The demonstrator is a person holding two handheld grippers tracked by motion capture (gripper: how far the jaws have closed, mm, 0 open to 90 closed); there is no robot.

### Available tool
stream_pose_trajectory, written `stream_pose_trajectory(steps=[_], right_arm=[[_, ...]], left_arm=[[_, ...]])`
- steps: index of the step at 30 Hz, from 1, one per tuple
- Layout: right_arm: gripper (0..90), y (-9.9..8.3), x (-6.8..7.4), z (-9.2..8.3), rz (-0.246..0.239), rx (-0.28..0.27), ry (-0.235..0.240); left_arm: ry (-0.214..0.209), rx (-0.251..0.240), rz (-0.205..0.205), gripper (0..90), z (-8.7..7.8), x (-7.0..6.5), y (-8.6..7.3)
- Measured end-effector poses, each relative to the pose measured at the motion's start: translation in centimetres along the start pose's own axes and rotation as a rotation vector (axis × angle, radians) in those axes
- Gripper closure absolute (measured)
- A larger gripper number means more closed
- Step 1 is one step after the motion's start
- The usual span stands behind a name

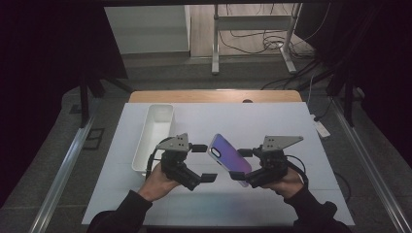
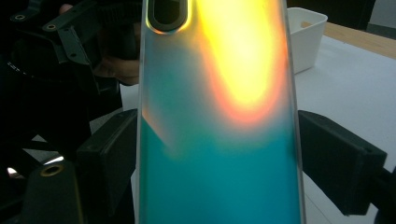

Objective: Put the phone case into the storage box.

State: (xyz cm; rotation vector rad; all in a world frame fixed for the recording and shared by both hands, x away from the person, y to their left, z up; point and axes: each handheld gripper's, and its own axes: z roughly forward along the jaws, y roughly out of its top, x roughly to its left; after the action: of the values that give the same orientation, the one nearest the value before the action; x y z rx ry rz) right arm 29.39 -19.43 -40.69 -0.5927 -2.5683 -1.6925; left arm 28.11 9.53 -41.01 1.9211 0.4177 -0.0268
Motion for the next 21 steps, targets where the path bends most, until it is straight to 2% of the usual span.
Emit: stream_pose_trajectory(steps=[8, 13, 16, 18, 21], right_arm=[[16.5, 0.1, 0.3, 0.3, -0.007, -0.001, 0.014], [16.5, 0.1, 0.4, 0.3, -0.006, 0.001, 0.018], [16.5, 0.0, 0.4, 0.3, -0.004, 0.0, 0.021], [16.5, 0.0, 0.4, 0.3, -0.004, 0.0, 0.023], [16.5, 0.0, 0.4, 0.4, -0.002, 0.001, 0.025]], left_arm=[[-0.021, 0.018, 0.017, 0.0, 0.9, -0.2, 0.6], [-0.021, 0.028, 0.021, 0.1, 1.3, -0.2, 0.6], [-0.04, 0.024, 0.021, 0.8, 1.3, -0.1, 0.5], [-0.043, 0.02, 0.027, 4.2, 1.1, -0.2, 0.5], [-0.056, 0.004, 0.031, 14.3, 0.7, -0.1, 0.4]])
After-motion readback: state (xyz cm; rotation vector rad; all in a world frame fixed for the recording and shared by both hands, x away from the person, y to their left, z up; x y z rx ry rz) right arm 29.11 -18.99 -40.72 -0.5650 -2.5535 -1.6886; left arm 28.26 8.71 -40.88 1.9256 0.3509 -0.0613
